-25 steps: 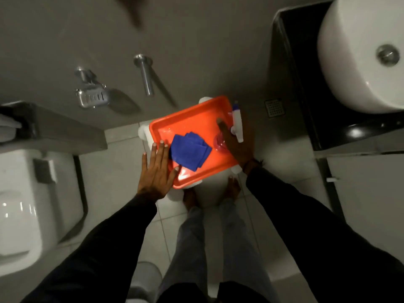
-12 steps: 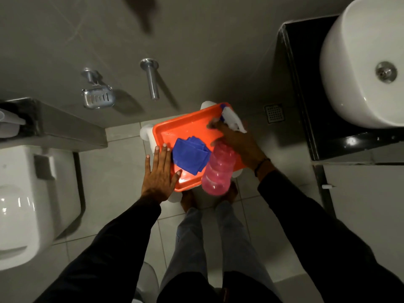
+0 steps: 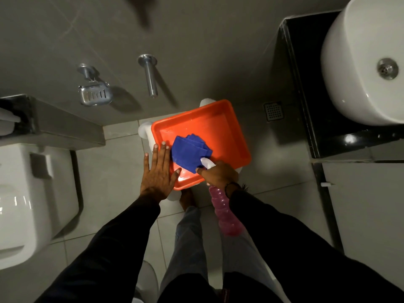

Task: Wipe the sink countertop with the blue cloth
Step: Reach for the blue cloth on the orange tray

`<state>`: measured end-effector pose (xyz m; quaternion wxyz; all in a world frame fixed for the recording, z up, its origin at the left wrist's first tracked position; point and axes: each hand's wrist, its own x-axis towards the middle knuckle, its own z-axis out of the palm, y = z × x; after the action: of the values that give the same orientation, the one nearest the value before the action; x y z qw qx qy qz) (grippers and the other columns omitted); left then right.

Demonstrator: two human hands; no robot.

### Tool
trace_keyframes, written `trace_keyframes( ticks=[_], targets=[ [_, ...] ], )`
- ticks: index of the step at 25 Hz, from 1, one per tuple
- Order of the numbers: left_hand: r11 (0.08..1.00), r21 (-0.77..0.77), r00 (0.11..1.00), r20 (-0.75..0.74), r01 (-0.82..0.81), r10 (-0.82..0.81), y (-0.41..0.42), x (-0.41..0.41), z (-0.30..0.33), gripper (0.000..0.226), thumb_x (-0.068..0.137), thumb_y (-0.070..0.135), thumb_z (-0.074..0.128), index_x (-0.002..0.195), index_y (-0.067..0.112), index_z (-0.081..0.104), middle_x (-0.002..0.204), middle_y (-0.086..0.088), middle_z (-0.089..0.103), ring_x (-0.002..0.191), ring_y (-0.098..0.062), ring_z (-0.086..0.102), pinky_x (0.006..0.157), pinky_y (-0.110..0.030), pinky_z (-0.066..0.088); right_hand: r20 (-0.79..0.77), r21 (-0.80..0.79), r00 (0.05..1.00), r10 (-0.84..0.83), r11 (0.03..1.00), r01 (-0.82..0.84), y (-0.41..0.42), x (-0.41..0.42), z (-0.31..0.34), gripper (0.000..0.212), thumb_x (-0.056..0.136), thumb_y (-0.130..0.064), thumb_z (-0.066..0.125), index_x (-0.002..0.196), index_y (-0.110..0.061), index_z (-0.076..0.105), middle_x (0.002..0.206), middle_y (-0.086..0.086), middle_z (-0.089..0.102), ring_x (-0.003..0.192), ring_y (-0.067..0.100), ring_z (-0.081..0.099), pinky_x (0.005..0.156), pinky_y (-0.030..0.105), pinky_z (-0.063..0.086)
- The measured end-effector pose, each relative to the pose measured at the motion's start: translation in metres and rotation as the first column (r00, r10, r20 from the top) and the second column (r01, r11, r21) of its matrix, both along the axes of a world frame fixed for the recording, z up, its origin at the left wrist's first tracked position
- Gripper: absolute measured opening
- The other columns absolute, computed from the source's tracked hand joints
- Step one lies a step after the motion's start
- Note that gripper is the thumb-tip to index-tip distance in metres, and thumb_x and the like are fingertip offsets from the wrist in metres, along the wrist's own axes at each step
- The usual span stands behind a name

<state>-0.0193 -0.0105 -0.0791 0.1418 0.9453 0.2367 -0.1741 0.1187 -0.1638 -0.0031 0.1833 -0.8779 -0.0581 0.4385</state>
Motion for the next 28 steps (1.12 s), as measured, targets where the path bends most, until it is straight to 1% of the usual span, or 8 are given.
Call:
trace_keyframes(
  ticks=[3,7,11,14,19,22,25,28],
  targets=[
    [1.0,-0.006,1.0,0.009,-0.003,0.003,0.0,-0.001,-0.002,0.084,0.094,0.066,0.022,0.157,0.018,-0.005,0.168,-0.006,0.0,0.155,-0.03,0.002,0.124,-0.056,0.004,0.03,-0.016,0.999,-0.034,0.999,0.035,-0.002,-0.004,-0.002,0.03,0.084,-0.054,0.065,0.084,-0.025,0.058,0.079,-0.001,0.06,0.074,0.023,0.057,0.073,0.03,0.041],
    [1.0,-0.009,1.0,0.016,0.003,-0.003,0.001,0.0,-0.001,0.085,0.094,0.066,0.023,0.157,0.016,-0.003,0.168,-0.007,0.003,0.155,-0.031,0.004,0.123,-0.057,0.006,0.055,-0.021,0.998,-0.021,1.0,0.022,-0.002,0.0,-0.002,0.038,0.086,-0.058,0.061,0.096,-0.022,0.065,0.087,0.0,0.064,0.083,0.025,0.062,0.076,0.032,0.045],
    [1.0,0.003,1.0,0.0,0.014,-0.014,0.002,-0.002,-0.001,0.084,0.095,0.065,0.023,0.158,0.015,-0.002,0.168,-0.007,0.001,0.155,-0.031,0.002,0.124,-0.058,0.009,0.142,0.164,0.98,-0.138,0.98,0.114,-0.001,0.021,0.03,0.034,0.085,-0.046,0.069,0.095,-0.014,0.073,0.081,0.006,0.068,0.074,0.023,0.061,0.066,0.027,0.044],
    [1.0,0.003,1.0,-0.014,0.016,-0.016,0.003,-0.001,-0.001,0.085,0.094,0.066,0.021,0.157,0.014,-0.002,0.168,-0.007,0.001,0.155,-0.031,0.003,0.124,-0.057,0.009,0.356,0.368,0.877,-0.323,0.911,0.187,0.004,0.058,0.059,0.025,0.085,-0.034,0.072,0.072,-0.014,0.064,0.064,0.002,0.06,0.057,0.016,0.056,0.054,0.024,0.04],
    [1.0,-0.005,1.0,-0.007,0.011,-0.011,0.002,-0.002,-0.003,0.087,0.092,0.069,0.02,0.157,0.016,-0.005,0.168,-0.006,-0.001,0.155,-0.03,0.002,0.124,-0.055,0.006,0.67,0.477,0.672,-0.314,0.876,-0.066,0.006,0.081,0.046,0.026,0.086,-0.017,0.074,0.066,-0.016,0.058,0.057,-0.004,0.052,0.05,0.009,0.049,0.049,0.018,0.038],
    [0.999,0.025,1.0,-0.002,0.023,-0.023,0.002,-0.002,-0.005,0.088,0.092,0.069,0.023,0.157,0.016,-0.005,0.168,-0.006,0.0,0.155,-0.031,0.003,0.124,-0.056,0.008,0.703,0.449,0.651,-0.286,0.888,-0.094,-0.001,0.083,0.026,0.021,0.085,-0.018,0.075,0.072,-0.012,0.06,0.063,-0.009,0.048,0.055,0.008,0.048,0.053,0.017,0.034],
    [0.997,0.059,0.998,-0.028,0.051,-0.049,0.001,-0.002,-0.002,0.088,0.092,0.068,0.021,0.157,0.014,-0.002,0.168,-0.009,0.003,0.155,-0.032,0.007,0.123,-0.056,0.007,0.654,0.448,0.708,-0.266,0.891,-0.079,-0.013,0.083,0.018,0.028,0.084,-0.038,0.071,0.084,-0.011,0.063,0.068,0.0,0.058,0.063,0.011,0.053,0.06,0.027,0.047],
    [0.99,0.096,0.993,-0.062,0.102,-0.097,0.002,0.003,0.005,0.087,0.093,0.066,0.017,0.157,0.01,0.002,0.168,-0.012,0.007,0.154,-0.033,0.01,0.124,-0.057,0.008,0.496,0.397,0.808,-0.317,0.911,0.114,-0.025,0.064,0.023,0.041,0.08,-0.047,0.074,0.109,-0.02,0.061,0.097,0.001,0.07,0.081,0.012,0.063,0.073,0.028,0.05]
  ],
)
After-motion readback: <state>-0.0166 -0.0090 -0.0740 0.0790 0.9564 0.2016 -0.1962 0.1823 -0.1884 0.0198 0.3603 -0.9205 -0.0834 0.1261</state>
